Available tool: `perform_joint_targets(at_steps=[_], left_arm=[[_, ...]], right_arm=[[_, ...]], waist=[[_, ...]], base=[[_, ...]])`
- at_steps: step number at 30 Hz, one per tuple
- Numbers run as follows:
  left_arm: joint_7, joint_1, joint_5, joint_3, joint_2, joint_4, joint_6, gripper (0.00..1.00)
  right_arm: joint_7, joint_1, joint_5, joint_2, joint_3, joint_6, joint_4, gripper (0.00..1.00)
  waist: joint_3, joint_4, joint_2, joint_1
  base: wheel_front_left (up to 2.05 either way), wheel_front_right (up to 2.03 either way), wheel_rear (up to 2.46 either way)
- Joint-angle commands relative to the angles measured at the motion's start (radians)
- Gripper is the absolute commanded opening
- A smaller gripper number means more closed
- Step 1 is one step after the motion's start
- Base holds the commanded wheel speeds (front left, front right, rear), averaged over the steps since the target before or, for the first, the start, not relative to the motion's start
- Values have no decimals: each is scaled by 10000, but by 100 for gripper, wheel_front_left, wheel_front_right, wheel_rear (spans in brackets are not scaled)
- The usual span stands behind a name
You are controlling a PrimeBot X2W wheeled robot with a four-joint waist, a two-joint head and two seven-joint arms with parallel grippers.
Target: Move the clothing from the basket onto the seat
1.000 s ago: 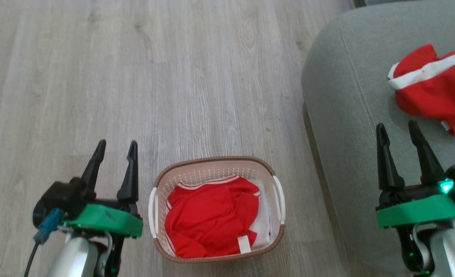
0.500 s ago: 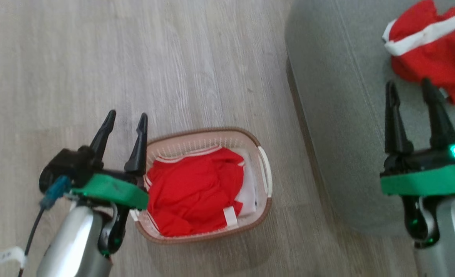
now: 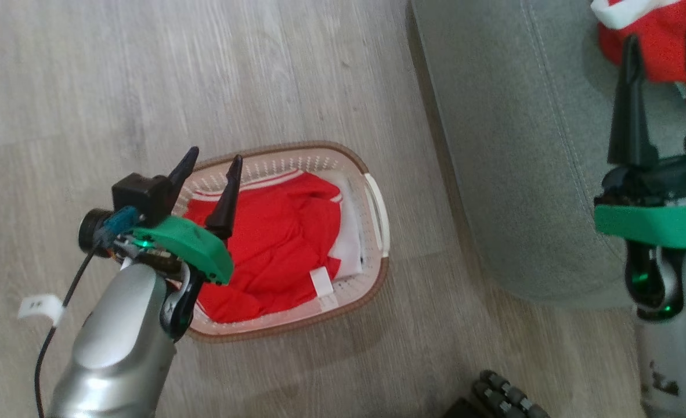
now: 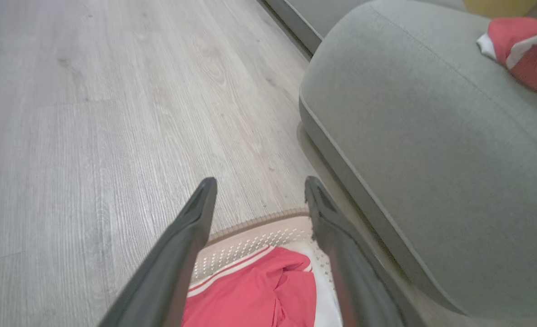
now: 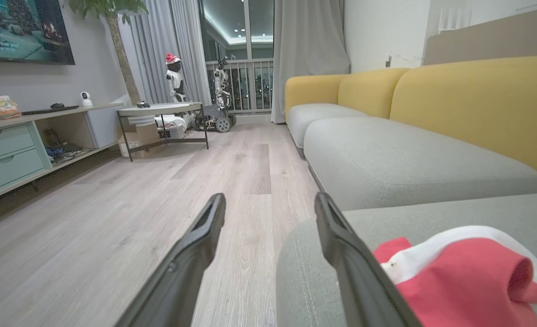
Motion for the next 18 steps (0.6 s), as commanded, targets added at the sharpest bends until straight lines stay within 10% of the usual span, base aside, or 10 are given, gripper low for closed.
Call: perform_joint_targets(at_steps=[1, 18], left_arm=[[10, -435, 105, 133, 62, 180, -75, 100], [536, -2853, 444, -1480, -186, 4752, -347, 100]], right_arm=[[-88, -305, -77, 49, 124, -4, -480, 100], [-216, -2115, 0, 475, 257, -4, -954, 100]], waist=[[419, -246, 0, -2], [2446, -783, 0, -2]], base=[[0, 0, 0], [0, 0, 0]])
